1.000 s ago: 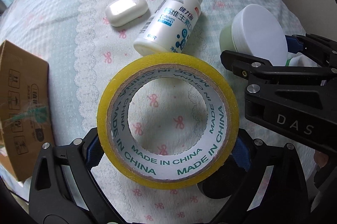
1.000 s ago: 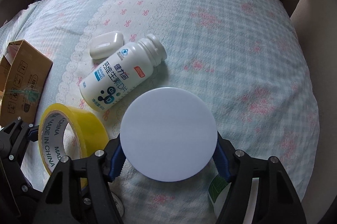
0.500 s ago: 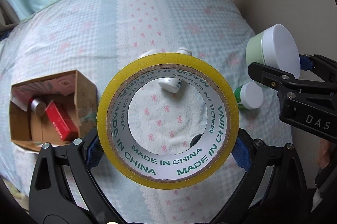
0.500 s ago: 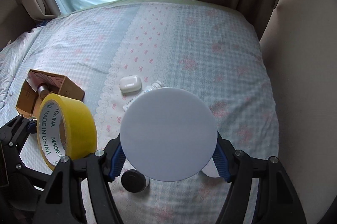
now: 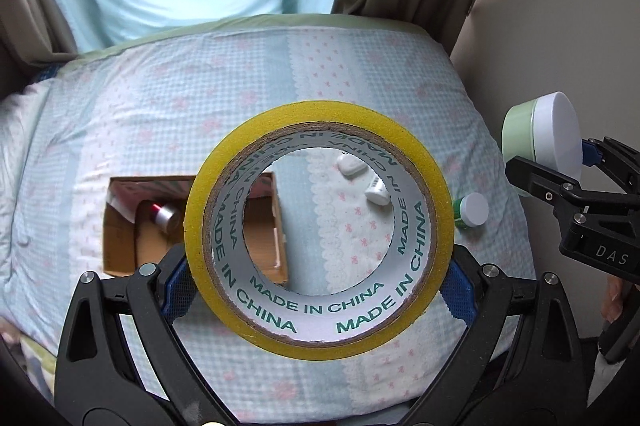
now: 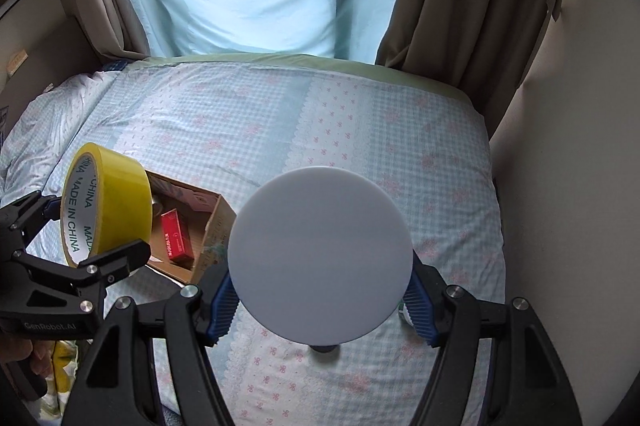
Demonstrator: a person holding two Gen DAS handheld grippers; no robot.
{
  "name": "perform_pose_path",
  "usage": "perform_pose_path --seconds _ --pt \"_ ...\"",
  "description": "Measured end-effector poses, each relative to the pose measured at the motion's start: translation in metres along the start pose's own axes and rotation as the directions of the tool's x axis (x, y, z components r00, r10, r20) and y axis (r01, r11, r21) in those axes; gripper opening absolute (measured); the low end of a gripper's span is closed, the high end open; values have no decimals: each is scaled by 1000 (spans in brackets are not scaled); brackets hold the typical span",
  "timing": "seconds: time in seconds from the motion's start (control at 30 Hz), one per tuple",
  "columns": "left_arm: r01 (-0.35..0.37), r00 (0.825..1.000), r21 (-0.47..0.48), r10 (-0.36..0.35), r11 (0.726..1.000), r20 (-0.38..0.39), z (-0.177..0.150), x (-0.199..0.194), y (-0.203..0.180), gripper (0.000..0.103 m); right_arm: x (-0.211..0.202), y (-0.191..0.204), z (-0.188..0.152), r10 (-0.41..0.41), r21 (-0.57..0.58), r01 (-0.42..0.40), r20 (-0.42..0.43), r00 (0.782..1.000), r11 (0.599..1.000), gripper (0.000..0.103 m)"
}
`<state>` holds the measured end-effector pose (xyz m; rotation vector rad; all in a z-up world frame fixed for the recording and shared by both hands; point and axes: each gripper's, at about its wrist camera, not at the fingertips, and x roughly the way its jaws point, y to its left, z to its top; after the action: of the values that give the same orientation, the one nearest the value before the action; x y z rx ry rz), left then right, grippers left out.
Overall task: Organize rigid objects
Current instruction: 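Carry the tape roll and white-lidded jar into the cardboard box and release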
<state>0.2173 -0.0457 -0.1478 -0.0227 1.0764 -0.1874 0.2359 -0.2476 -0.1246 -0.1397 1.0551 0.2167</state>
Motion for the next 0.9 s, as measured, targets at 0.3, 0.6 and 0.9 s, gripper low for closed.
perform_pose_path --seconds 0.3,0.6,0.9 --pt "15 999 25 -14 1000 -42 -10 -19 124 96 3 106 19 19 70 -18 -9 1000 997 66" --pt "25 990 77 -14 997 -139 -18 12 237 96 52 209 33 50 195 -37 -63 997 980 66" --pt "84 959 106 -51 991 -278 -33 85 284 96 124 253 30 63 302 -3 -187 980 953 66"
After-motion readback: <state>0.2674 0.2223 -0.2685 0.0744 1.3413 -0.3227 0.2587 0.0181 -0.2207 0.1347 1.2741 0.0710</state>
